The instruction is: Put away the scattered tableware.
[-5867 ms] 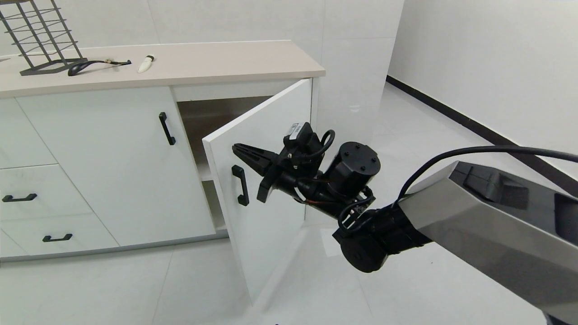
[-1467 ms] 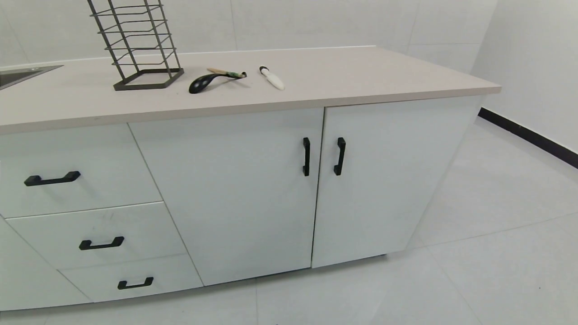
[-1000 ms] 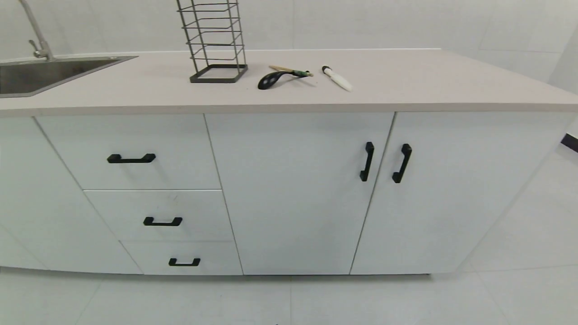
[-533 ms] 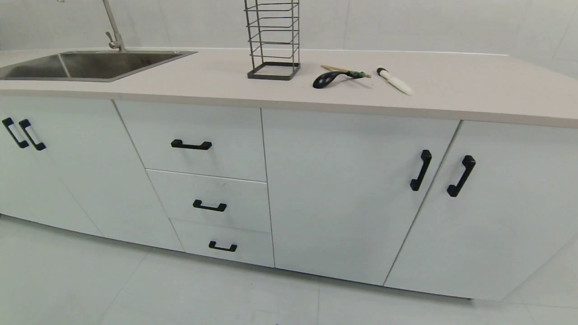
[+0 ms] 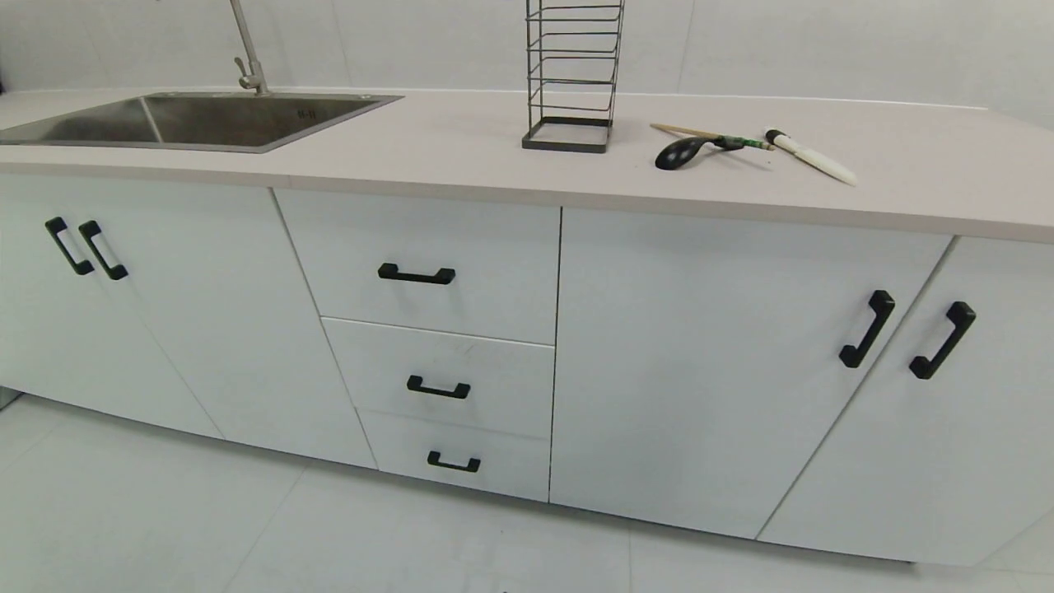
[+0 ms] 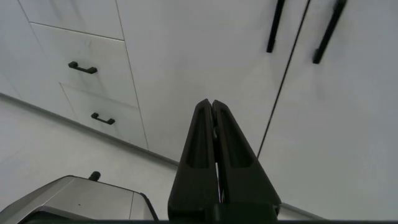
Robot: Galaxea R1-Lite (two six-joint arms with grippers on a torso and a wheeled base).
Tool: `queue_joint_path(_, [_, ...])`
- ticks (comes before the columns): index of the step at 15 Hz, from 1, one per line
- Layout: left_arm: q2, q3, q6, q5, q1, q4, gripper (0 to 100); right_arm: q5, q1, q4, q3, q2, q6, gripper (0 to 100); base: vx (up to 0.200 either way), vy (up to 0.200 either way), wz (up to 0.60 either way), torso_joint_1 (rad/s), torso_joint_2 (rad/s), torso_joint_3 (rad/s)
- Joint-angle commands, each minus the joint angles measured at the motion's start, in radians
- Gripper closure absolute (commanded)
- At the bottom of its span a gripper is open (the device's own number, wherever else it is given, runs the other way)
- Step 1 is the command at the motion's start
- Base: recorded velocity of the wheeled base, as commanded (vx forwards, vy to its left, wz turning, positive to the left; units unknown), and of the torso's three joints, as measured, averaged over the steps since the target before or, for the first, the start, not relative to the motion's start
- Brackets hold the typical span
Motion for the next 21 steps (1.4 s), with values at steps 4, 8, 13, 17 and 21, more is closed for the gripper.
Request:
queue_joint_path(4, [0.000,0.000,0.001,-0.002,0.000,-0.001,0,-0.004,0.000,-0.001,0.000,0.002,0.007,100,0.100,0.000,0.00,0.001,0.00,0.001])
queue_joint_path(8, [0.000,0.000,-0.002,-0.002,0.000,-0.001,0,-0.004,0.000,-0.001,0.000,0.002,0.006,100,0.000,0.000,0.00,0.000,0.00,0.000])
queue_joint_path(13, [0.000,0.000,-0.002,-0.002,0.000,-0.001,0,-0.004,0.000,-0.001,0.000,0.002,0.006,100,0.080,0.000,0.00,0.003,0.00,-0.001])
queue_joint_path(17, [0.000,0.000,-0.002,-0.002,0.000,-0.001,0,-0.004,0.000,-0.001,0.000,0.002,0.006,100,0.000,0.000,0.00,0.000,0.00,0.000])
queue_joint_path(21, [0.000,0.000,0.067,-0.034,0.000,-0.009,0,-0.004,0.000,-0.001,0.000,0.002,0.006,100,0.000,0.000,0.00,0.000,0.00,0.000])
